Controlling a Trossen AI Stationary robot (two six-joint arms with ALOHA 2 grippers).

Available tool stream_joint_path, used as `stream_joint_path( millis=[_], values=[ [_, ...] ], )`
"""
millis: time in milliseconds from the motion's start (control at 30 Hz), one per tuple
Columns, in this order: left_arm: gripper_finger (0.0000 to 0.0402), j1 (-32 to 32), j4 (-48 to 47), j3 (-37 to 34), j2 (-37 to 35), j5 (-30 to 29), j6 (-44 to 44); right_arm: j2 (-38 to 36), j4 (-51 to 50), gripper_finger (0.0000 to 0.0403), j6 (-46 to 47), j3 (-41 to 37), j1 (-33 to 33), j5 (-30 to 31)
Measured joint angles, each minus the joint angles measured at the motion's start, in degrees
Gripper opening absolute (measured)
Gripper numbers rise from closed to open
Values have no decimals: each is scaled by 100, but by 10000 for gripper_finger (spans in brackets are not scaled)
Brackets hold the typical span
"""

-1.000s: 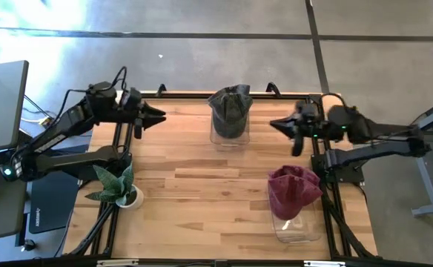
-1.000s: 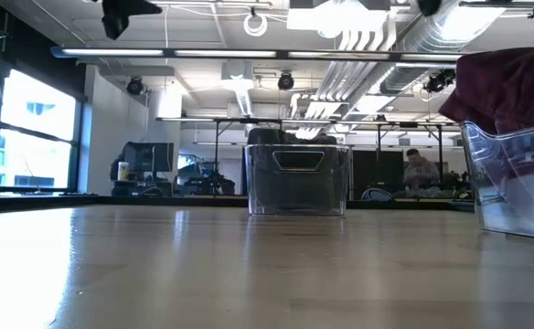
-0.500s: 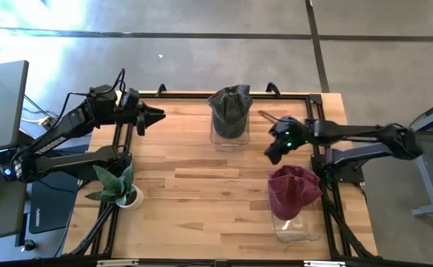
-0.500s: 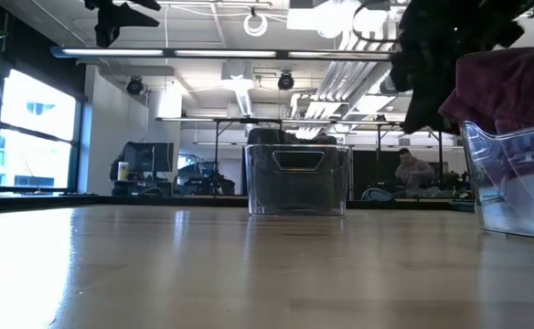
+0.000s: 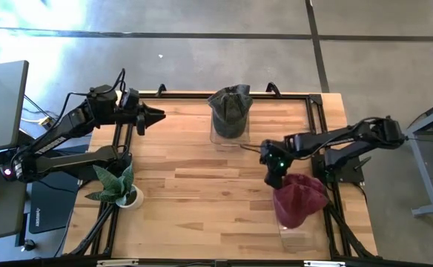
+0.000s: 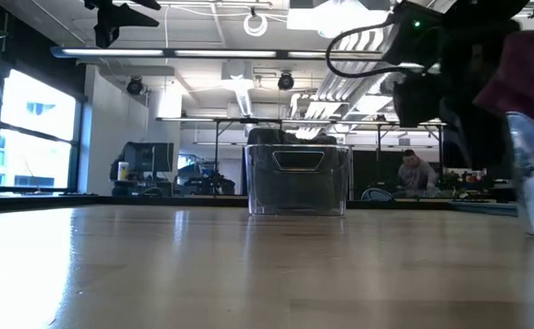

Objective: Pick & Place hat
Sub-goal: Adjust the bottom transparent bin

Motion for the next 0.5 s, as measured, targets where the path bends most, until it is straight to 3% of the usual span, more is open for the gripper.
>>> stream_joint_path(
  millis=[333,500],
  values=[
    [127,0,-1,2,0,15,17,-409,-896,0,166,-2,464,388],
    [127,0,-2,2,0,44,17,-1195,-814,0,158,21,501,799]
  ],
)
